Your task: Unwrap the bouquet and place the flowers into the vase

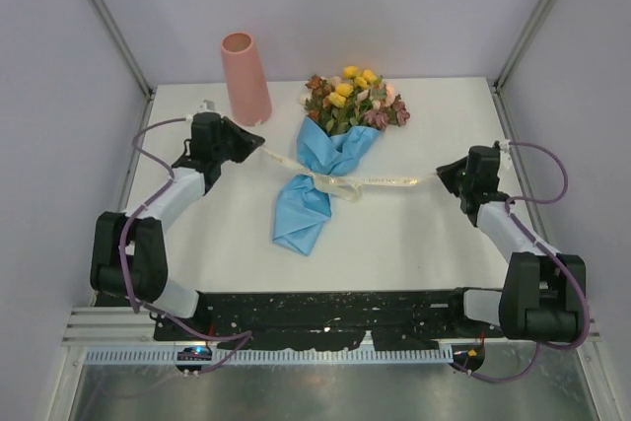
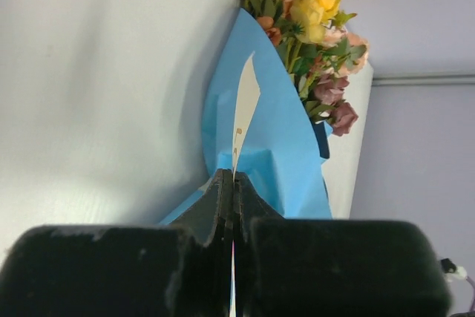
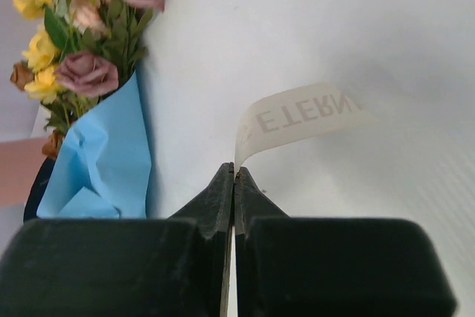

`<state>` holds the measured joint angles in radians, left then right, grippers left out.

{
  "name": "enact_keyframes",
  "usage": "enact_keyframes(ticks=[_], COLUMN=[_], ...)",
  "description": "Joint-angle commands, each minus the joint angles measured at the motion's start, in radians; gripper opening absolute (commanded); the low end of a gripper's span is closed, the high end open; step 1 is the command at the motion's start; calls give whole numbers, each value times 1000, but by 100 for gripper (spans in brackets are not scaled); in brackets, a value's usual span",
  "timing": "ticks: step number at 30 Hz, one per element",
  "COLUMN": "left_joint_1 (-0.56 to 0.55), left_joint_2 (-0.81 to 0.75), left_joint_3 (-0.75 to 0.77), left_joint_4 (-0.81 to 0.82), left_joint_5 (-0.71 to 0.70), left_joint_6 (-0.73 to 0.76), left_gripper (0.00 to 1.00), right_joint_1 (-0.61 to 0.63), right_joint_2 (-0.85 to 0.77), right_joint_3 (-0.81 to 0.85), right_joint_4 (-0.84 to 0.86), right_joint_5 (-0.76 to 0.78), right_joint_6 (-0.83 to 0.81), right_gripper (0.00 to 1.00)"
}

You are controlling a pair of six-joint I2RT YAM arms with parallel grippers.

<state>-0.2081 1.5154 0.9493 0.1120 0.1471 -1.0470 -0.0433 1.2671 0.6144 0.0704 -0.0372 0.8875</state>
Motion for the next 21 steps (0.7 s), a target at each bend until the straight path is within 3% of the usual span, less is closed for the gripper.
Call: enact_keyframes(ticks=[1,6,14,21], left_joint_1=[79,102,286,351], left_joint_2=[-84,-156,-228,-268], left_joint_3=[86,146,218,331], left_joint_4=[-165,-374,-543,-669], left_joint_5=[112,-49,-99,-208], left_joint_6=[157,307,340,400], left_gripper=[0,0,0,0], right_joint_1=[-53,-113,-162,-173], right_joint_2=[-61,-51,-67,-98], right_joint_3=[67,80,91,134], right_joint_4=[-93,-96,-113,-152], right_joint_5=[186,204,244,301], right_joint_6=[-53,-51,-84,-116], right_gripper=[5,5,5,5])
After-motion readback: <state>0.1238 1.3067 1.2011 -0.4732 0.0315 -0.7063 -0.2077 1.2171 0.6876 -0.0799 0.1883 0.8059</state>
